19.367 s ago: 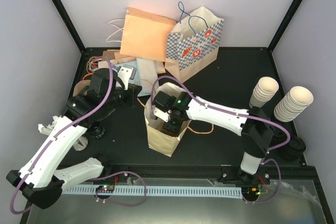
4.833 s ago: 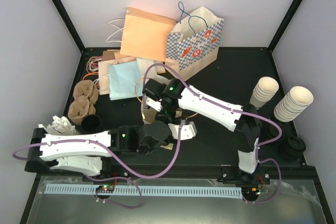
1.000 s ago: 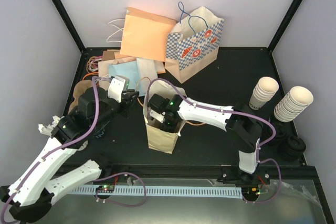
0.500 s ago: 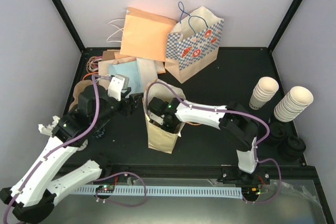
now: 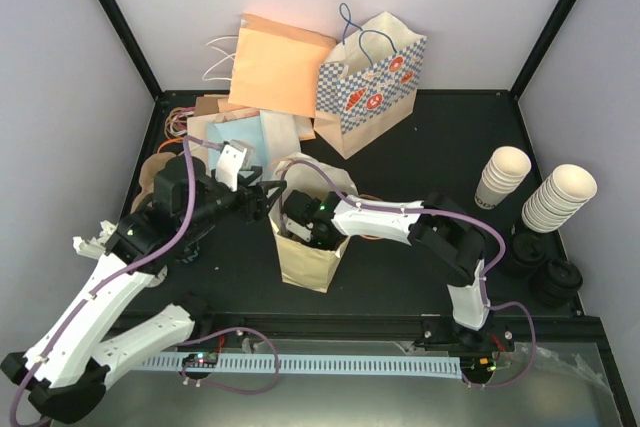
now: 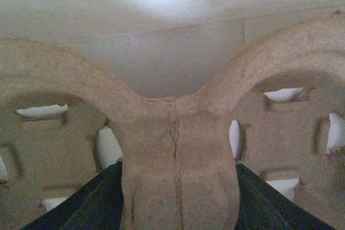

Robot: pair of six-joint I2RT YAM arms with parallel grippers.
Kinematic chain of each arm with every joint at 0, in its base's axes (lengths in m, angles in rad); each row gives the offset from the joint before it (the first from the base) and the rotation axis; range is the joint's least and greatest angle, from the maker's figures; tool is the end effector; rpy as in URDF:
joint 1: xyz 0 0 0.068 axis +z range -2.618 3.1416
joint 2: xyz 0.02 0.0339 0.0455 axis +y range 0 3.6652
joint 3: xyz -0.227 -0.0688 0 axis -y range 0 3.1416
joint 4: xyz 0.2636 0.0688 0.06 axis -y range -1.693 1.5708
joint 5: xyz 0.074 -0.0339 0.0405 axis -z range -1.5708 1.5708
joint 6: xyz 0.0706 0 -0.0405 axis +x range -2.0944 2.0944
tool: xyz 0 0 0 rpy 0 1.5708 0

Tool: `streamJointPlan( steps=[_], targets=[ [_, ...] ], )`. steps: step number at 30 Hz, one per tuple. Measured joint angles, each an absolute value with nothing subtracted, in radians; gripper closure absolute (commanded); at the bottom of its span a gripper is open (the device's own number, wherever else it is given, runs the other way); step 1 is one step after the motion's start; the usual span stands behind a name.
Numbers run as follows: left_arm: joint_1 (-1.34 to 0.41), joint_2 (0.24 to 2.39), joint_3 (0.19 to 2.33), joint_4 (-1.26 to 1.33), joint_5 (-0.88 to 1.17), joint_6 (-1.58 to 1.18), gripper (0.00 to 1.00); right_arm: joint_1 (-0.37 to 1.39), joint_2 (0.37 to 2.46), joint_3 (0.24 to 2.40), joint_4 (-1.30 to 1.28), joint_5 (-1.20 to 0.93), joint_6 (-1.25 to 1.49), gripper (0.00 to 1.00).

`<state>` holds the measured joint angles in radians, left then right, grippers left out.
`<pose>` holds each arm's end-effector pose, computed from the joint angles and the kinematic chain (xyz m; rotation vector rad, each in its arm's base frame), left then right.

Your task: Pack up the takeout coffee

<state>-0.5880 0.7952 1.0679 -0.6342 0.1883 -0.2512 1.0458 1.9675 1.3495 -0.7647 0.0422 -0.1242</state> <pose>0.1864 -0.1402 0.3537 0.4624 1.9436 -0.7331 0.1952 0.3311 0.0771 -1.6261 2.4657 0.0681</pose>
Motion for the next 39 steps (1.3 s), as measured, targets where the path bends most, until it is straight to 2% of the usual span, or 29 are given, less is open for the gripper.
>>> streamJointPlan(
  steps=[19, 26, 27, 29, 31, 32, 39],
  targets=[
    [-0.575, 0.846, 1.069, -0.651, 0.183, -0.247, 0.3, 1.046, 1.987, 1.343, -0.73, 0.047, -0.12, 0.45],
    [-0.575, 0.858, 1.069, -0.658, 0.176, -0.239, 0.32, 1.046, 1.987, 1.343, -0.729, 0.051, -0.117, 0.42],
    [-0.575, 0.86, 1.069, -0.659, 0.175, -0.239, 0.32, 1.046, 1.987, 1.343, -0.729, 0.051, -0.117, 0.39],
    [-0.575, 0.861, 1.069, -0.659, 0.173, -0.237, 0.32, 1.046, 1.987, 1.343, -0.729, 0.054, -0.115, 0.25],
    [-0.575, 0.86, 1.069, -0.659, 0.171, -0.236, 0.33, 1.046, 1.986, 1.343, -0.722, 0.072, -0.117, 0.05],
    [-0.575, 0.861, 1.069, -0.659, 0.169, -0.236, 0.32, 1.045, 1.986, 1.344, -0.718, 0.079, -0.114, 0.01],
    [-0.57, 0.865, 1.069, -0.659, 0.165, -0.235, 0.33, 1.04, 1.979, 1.345, -0.707, 0.108, -0.109, 0.0]
  ],
)
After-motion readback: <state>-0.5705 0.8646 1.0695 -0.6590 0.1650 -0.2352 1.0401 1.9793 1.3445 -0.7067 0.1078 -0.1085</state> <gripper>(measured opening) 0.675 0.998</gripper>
